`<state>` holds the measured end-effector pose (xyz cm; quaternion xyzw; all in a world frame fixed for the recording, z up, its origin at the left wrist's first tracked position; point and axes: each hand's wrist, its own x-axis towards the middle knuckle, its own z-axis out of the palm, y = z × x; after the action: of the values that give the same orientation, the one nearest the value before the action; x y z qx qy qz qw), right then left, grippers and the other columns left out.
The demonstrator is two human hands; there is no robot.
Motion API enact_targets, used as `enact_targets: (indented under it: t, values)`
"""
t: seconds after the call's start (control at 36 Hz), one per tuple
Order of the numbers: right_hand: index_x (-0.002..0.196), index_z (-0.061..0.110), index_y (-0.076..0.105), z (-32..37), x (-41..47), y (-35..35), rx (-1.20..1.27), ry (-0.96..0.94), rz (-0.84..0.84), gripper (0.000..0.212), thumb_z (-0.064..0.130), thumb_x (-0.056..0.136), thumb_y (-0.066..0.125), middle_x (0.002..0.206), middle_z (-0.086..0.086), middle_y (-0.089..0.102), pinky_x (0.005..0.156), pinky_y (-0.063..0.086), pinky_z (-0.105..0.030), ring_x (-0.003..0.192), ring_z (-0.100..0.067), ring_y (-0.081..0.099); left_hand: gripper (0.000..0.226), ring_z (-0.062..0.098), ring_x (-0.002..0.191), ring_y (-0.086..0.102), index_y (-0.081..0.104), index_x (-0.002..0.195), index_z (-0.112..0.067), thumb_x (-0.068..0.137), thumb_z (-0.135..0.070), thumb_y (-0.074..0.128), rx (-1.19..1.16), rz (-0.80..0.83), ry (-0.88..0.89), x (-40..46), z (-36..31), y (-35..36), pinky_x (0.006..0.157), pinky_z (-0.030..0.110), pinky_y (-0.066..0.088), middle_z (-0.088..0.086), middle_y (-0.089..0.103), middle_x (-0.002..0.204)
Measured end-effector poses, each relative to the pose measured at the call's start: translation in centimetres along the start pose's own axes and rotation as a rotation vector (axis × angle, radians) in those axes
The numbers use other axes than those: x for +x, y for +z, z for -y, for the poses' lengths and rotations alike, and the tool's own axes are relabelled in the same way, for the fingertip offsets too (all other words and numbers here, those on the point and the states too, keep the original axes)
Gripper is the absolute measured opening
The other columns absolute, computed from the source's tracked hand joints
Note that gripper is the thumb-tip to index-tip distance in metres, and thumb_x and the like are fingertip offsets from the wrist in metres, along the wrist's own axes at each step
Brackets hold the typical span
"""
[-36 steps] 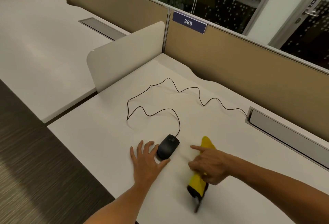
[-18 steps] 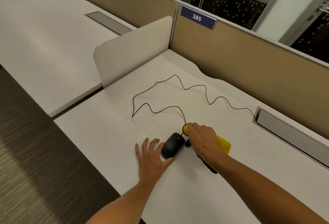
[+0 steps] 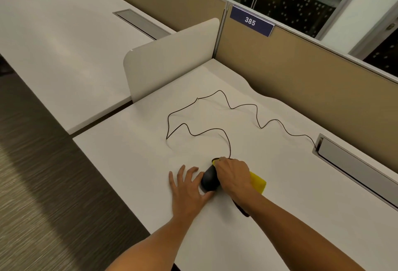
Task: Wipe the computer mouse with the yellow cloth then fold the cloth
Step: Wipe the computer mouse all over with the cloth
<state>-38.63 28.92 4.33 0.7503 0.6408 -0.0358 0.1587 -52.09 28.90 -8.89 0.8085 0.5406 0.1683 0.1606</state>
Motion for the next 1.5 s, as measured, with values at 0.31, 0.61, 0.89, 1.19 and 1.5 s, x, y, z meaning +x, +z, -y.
enact_targets:
  t: [0.31, 0.61, 0.89, 1.19, 1.5]
  values:
    - [0.102, 0.019, 0.065, 0.7, -2.0, 0.1, -0.005, -0.104, 0.022, 0.013, 0.019, 0.091, 0.058, 0.102, -0.002, 0.066, 0.066, 0.042, -0.035, 0.088, -0.026, 0.065, 0.064, 0.026, 0.142, 0.036, 0.059, 0.121, -0.039, 0.075, -0.082, 0.047, 0.003, 0.009, 0.002, -0.1, 0.1, 0.0, 0.118, 0.063, 0.015, -0.012, 0.055, 0.137]
    - [0.113, 0.019, 0.060, -3.3, -2.6, -2.9, 0.062, 0.244, 0.056, 0.026, 0.009, 0.089, 0.054, 0.114, -0.003, 0.062, 0.081, 0.046, -0.031, 0.103, -0.025, 0.062, 0.064, 0.026, 0.143, 0.034, 0.060, 0.120, -0.040, 0.074, -0.084, 0.048, 0.000, 0.010, 0.005, -0.1, 0.1, -0.1, 0.118, 0.061, 0.011, -0.013, 0.053, 0.137]
    - [0.118, 0.018, 0.058, -2.1, -2.1, -0.5, 0.097, 0.209, 0.074, 0.027, 0.014, 0.091, 0.055, 0.116, -0.006, 0.056, 0.078, 0.045, -0.031, 0.102, -0.027, 0.062, 0.065, 0.024, 0.143, 0.033, 0.061, 0.119, -0.041, 0.073, -0.085, 0.049, -0.003, 0.013, -0.004, -0.1, 0.0, -0.2, 0.119, 0.060, 0.011, -0.014, 0.053, 0.136]
    - [0.106, 0.036, 0.070, -3.6, -0.6, -1.4, 0.342, 0.216, 0.120, 0.027, 0.030, 0.086, 0.054, 0.102, 0.003, 0.070, 0.069, 0.044, -0.028, 0.084, -0.023, 0.062, 0.066, 0.025, 0.142, 0.034, 0.061, 0.120, -0.040, 0.075, -0.086, 0.046, 0.009, 0.013, 0.002, -0.1, 0.1, -0.3, 0.118, 0.061, 0.012, -0.012, 0.054, 0.136]
    - [0.113, 0.022, 0.061, -0.5, 1.2, -2.1, 0.052, 0.025, -0.092, 0.031, 0.006, 0.087, 0.055, 0.101, -0.004, 0.061, 0.060, 0.036, -0.033, 0.083, -0.029, 0.063, 0.066, 0.026, 0.141, 0.038, 0.063, 0.119, -0.037, 0.074, -0.083, 0.050, -0.007, 0.009, 0.000, 0.0, -0.1, -0.4, 0.118, 0.062, 0.014, -0.011, 0.057, 0.135]
